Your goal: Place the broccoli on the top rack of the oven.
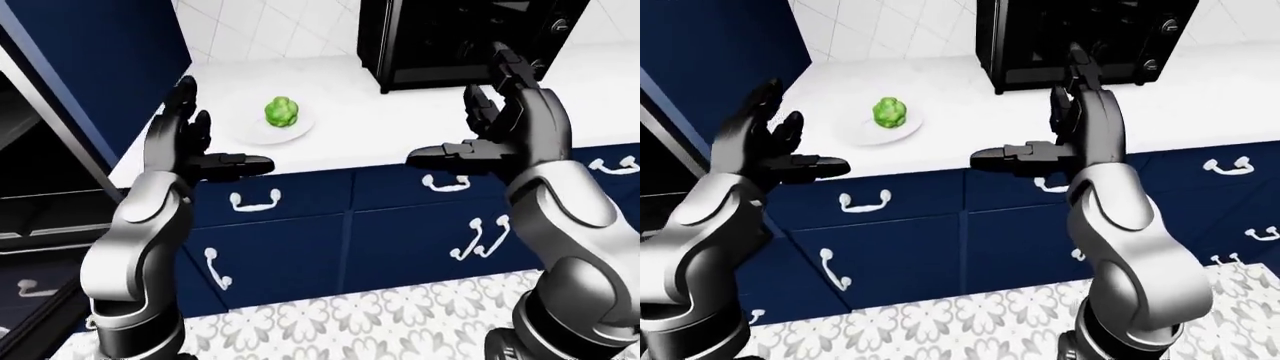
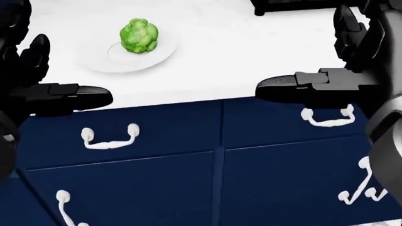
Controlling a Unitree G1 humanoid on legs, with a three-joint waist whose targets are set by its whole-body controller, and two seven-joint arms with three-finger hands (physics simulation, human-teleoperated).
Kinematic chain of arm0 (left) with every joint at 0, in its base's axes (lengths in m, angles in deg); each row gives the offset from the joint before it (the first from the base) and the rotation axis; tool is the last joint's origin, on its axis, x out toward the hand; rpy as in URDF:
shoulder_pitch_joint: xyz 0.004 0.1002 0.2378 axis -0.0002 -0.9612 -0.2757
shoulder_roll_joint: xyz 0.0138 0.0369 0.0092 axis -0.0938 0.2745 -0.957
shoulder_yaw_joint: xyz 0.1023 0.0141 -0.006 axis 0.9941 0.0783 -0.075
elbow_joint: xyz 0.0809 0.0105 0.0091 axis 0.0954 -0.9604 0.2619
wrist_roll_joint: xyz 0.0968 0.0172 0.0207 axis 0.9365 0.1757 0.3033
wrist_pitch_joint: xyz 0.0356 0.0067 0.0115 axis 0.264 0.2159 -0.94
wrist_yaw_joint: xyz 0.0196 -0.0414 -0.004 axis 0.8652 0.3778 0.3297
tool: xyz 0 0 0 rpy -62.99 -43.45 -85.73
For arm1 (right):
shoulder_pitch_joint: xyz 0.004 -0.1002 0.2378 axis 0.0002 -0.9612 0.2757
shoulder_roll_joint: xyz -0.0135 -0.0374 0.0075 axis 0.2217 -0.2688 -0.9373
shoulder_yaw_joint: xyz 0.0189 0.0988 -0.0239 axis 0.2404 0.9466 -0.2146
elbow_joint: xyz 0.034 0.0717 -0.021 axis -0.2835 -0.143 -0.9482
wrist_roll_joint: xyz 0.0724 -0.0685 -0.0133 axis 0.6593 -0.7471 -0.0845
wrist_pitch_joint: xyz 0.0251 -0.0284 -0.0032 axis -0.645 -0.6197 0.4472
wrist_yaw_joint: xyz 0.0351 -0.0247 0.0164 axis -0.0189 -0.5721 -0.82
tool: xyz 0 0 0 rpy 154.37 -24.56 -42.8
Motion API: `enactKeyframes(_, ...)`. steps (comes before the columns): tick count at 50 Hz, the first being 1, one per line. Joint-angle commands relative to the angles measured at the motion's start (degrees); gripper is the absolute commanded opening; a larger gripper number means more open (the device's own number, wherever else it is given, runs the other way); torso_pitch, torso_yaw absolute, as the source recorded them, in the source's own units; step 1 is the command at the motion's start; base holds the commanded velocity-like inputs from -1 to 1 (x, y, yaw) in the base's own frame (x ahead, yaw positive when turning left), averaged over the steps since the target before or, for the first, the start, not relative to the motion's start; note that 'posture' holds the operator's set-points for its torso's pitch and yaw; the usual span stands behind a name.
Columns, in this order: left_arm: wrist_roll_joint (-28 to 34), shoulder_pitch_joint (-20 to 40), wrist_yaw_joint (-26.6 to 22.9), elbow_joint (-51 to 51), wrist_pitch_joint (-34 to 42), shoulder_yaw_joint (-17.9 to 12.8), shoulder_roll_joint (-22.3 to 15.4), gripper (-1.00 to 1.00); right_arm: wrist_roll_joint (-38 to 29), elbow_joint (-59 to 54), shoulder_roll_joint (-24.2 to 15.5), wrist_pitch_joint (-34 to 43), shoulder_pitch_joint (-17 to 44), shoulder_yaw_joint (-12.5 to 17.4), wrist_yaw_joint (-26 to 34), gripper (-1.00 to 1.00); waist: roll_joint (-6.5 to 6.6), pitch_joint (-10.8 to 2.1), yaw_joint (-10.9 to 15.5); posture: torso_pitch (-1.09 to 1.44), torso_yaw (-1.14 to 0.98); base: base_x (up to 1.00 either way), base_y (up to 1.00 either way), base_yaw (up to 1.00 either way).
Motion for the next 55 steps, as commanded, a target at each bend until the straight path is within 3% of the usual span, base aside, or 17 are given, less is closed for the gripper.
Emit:
enactKeyframes(1, 0.36, 2.04, 0.3, 2.13, -1.83, -1.41, -1.08, 1.0, 0.25, 1.49, -0.44, -2.02, 2.26, -0.12, 0.2, 1.0, -0.48, -1.89, 0.41, 0.0, 0.0, 0.14, 0.31, 0.0)
enactKeyframes(6, 0.57, 1.8, 0.01, 1.33, -2.77, -1.36, -0.96, 1.0, 0.44, 1.24, -0.48, -2.37, 2.06, 0.0, 0.12, 1.0, 2.46, -0.75, 0.02, 0.0, 0.0, 0.13, 0.31, 0.0)
enactKeyframes(8, 0.13, 2.23, 0.36, 2.46, -1.32, -1.76, -1.17, 1.0, 0.46, 1.23, -0.48, -2.51, 1.97, -0.17, 0.01, 1.0, 5.12, -1.16, -0.3, 0.0, 0.0, 0.13, 0.29, 0.0)
enactKeyframes(9, 0.25, 1.96, 0.22, 2.02, -1.97, -1.68, -1.17, 1.0, 0.4, 1.0, -0.54, -2.86, 1.73, -0.18, 0.14, 1.0, 7.94, -1.96, -0.43, 0.0, 0.0, 0.13, 0.23, 0.0)
enactKeyframes(23, 0.35, 1.88, 0.27, 2.16, -1.94, -1.41, -1.04, 1.0, 0.22, 1.02, -0.53, -3.18, 1.46, -0.3, 0.46, 1.0, 3.08, -1.07, 0.97, 0.0, 0.0, 0.16, 0.1, 0.0)
enactKeyframes(28, 0.57, 1.84, 0.08, 1.49, -2.69, -1.26, -0.95, 1.0, 0.2, 0.86, -0.56, -3.23, 1.56, -0.28, 0.57, 1.0, -0.91, -1.65, 1.51, 0.0, 0.0, 0.17, 0.02, 0.0)
enactKeyframes(30, 0.73, 1.75, -0.09, 0.96, -3.24, -1.19, -0.93, 1.0, 0.2, 0.7, -0.57, -3.35, 1.58, -0.29, 0.6, 1.0, 0.64, -1.27, 1.05, 0.0, 0.0, 0.16, 0.0, 0.0)
enactKeyframes(32, 0.58, 2.06, 0.11, 1.51, -2.42, -1.29, -0.96, 1.0, 0.27, 0.93, -0.48, -2.97, 1.73, -0.39, 0.42, 1.0, -0.09, -1.08, 1.03, 0.0, 0.0, 0.17, 0.0, 0.0)
enactKeyframes(38, 0.83, 1.89, -0.07, 1.2, -2.86, -1.05, -0.86, 1.0, 0.25, 0.68, -0.49, -3.36, 1.64, -0.37, 0.46, 1.0, 2.51, -0.38, 0.52, 0.0, 0.0, 0.18, 0.0, 0.0)
enactKeyframes(40, 0.9, 1.84, -0.2, 0.88, -3.19, -1.1, -0.84, 1.0, 0.27, 0.79, -0.46, -3.28, 1.61, -0.33, 0.4, 1.0, 4.33, -0.55, 0.19, 0.0, 0.0, 0.18, 0.0, 0.0)
enactKeyframes(42, 0.97, 1.46, -0.25, 1.22, -3.32, -1.05, -0.74, 1.0, 0.36, 1.0, -0.44, -3.13, 1.62, -0.22, 0.34, 1.0, 7.95, -1.77, -0.07, 0.0, 0.0, 0.17, 0.0, 0.0)
enactKeyframes(43, 0.89, 1.64, -0.16, 1.49, -2.85, -1.12, -0.76, 1.0, 0.41, 0.99, -0.47, -3.19, 1.54, -0.12, 0.39, 1.0, 5.65, -1.14, 0.52, 0.0, 0.0, 0.17, 0.0, 0.0)
enactKeyframes(44, 0.85, 1.61, -0.13, 1.67, -2.71, -1.17, -0.73, 1.0, 0.42, 0.93, -0.49, -3.36, 1.48, -0.07, 0.41, 1.0, 6.84, -0.98, 0.28, 0.0, 0.0, 0.17, 0.0, 0.0)
enactKeyframes(45, 0.97, 1.53, -0.26, 1.27, -3.22, -1.11, -0.72, 1.0, 0.47, 1.0, -0.48, -3.27, 1.55, -0.09, 0.33, 1.0, 6.69, -0.95, 0.57, 0.0, 0.0, 0.17, 0.0, 0.0)
enactKeyframes(51, 0.82, 2.16, -0.24, 1.16, -2.69, -1.26, -0.91, 1.0, 0.55, 0.9, -0.56, -3.11, 1.78, -0.39, 0.17, 1.0, 3.77, -0.75, 1.1, 0.0, 0.0, 0.17, 0.0, 0.0)
enactKeyframes(53, 0.62, 2.37, 0.04, 1.79, -1.88, -1.3, -0.93, 1.0, 0.74, 1.16, -0.56, -2.6, 2.09, -0.17, 0.07, 1.0, 2.18, -0.78, 1.32, 0.0, 0.0, 0.18, 0.0, 0.0)
enactKeyframes(55, 0.65, 2.2, 0.0, 1.67, -2.24, -1.27, -0.89, 1.0, 0.79, 0.97, -0.63, -2.88, 2.04, -0.08, 0.18, 1.0, -0.77, -1.46, 1.51, 0.0, 0.0, 0.18, 0.0, 0.0)
